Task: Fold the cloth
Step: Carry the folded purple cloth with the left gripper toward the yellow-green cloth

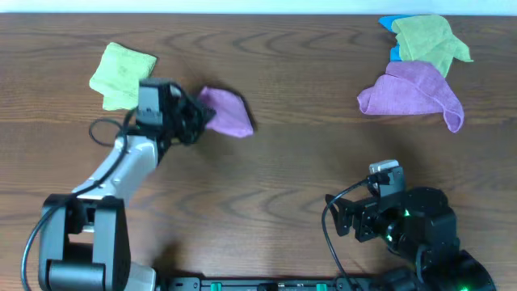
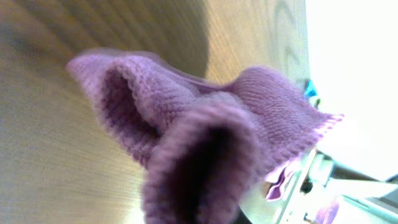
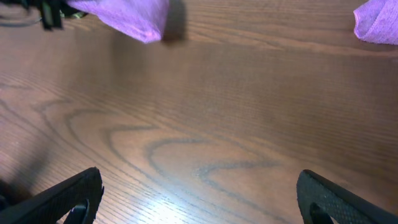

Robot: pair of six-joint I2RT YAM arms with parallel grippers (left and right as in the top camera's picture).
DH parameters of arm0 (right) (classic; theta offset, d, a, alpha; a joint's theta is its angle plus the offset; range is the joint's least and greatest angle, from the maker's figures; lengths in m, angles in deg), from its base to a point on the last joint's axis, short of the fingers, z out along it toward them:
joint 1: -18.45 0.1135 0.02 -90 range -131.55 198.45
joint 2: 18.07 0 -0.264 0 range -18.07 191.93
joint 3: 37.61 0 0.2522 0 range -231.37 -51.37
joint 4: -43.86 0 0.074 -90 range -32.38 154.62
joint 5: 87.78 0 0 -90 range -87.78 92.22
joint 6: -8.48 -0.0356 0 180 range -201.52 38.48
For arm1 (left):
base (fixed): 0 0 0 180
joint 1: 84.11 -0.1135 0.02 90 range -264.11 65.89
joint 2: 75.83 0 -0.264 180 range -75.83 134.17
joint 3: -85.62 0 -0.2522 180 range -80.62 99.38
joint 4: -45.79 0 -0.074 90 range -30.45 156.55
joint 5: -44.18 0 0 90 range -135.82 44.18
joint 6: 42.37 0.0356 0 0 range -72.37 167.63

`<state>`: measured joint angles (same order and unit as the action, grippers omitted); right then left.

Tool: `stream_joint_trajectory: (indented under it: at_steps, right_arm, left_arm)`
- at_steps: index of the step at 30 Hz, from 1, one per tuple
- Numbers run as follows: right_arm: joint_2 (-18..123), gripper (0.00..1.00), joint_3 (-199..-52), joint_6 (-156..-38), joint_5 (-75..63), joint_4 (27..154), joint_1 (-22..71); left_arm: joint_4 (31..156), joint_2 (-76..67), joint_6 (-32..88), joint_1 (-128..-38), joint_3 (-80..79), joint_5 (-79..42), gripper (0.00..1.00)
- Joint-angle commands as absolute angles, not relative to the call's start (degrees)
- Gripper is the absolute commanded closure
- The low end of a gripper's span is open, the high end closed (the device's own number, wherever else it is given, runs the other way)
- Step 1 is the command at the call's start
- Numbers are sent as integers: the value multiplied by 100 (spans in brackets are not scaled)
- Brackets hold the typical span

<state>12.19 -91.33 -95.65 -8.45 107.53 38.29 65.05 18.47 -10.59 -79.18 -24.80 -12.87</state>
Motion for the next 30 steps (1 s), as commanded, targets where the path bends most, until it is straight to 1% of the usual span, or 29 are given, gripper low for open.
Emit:
stream_joint_trajectory:
  at_steps: [1, 6, 11, 15, 23, 26, 30]
  right_arm:
    - [1188, 1, -9109, -9651, -828, 10757, 3787]
    - [1188, 1, -9109, -9651, -828, 10757, 3787]
    - [1188, 1, -9109, -9651, -828, 10760, 3787]
    - [1188, 1, -9109, -9651, -828, 10760, 3787]
    - [1188, 1, -9109, -9651, -828, 10757, 3787]
    - [1188, 1, -9109, -9651, -830, 10757, 3787]
    - [1188, 1, -9109, -9651, -828, 10760, 3787]
  left_arm:
    - [7076, 1707, -768, -8108, -1753, -1658, 94]
    - [7633, 1707, -657, -8458, -961, -2109, 94]
    - [7624, 1707, -666, -8755, -594, -2607, 94]
    - [7583, 1707, -683, -8794, -544, -3326, 94]
    - [6927, 1836, -683, -8783, -544, -4760, 94]
    - [6610, 1973, -683, -8783, -544, -5070, 94]
    - [6162, 2356, -685, -8801, -542, -5142, 94]
